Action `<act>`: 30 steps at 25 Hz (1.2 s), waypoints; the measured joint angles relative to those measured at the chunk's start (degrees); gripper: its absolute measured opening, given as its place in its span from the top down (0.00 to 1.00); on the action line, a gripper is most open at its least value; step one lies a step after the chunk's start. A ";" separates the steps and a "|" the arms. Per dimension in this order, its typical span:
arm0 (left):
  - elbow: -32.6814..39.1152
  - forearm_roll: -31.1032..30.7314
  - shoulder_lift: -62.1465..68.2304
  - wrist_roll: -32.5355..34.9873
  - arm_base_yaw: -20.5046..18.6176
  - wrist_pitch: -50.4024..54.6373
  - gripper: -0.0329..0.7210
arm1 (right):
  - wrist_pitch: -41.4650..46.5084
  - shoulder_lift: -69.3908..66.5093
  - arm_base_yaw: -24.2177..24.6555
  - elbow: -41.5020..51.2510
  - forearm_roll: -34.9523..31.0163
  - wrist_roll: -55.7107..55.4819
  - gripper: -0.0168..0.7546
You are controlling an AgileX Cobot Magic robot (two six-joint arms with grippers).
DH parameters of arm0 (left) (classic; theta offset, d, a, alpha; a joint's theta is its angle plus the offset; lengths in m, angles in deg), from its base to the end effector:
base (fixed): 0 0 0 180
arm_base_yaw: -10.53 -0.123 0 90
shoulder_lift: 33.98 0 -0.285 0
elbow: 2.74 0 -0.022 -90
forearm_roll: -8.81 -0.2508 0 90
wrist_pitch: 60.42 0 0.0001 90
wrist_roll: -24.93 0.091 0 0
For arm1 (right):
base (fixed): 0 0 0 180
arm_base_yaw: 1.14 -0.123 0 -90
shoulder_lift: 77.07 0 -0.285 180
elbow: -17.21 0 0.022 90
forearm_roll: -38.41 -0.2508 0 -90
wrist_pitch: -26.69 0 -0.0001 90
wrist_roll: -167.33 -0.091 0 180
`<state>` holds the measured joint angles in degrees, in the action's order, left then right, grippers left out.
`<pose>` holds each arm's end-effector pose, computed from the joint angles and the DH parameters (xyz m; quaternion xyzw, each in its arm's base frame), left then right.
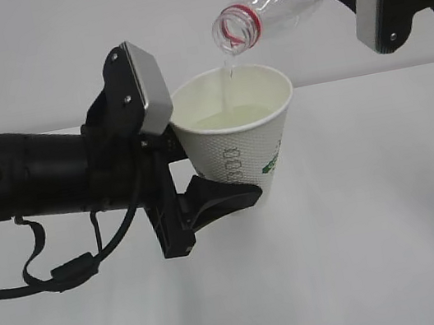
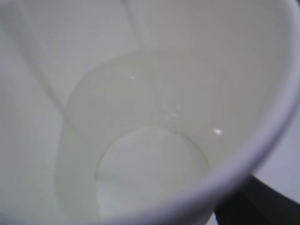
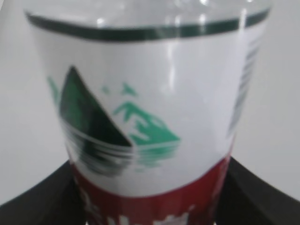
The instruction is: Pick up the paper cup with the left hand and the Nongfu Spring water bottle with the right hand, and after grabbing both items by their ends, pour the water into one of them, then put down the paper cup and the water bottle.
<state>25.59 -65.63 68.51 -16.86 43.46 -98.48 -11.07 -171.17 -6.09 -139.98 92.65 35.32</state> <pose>0.2476 -0.2246 0.2185 0.5557 0.6213 -0.2868 0.4722 0.3278 0.0737 0.3098 -0.6509 0.3094 -0.3446 0.6016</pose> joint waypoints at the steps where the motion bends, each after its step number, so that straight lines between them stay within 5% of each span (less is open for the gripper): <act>1: 0.00 0.00 0.00 0.00 0.00 0.00 0.29 | 0.00 0.00 0.00 0.00 0.00 0.00 0.31; 30: 0.00 -0.04 0.00 0.00 0.00 0.00 0.29 | 0.00 0.00 0.00 0.00 -0.16 0.39 0.31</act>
<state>25.59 -65.67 68.51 -16.86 43.46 -98.48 -11.07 -171.17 -6.09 -139.98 92.49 35.71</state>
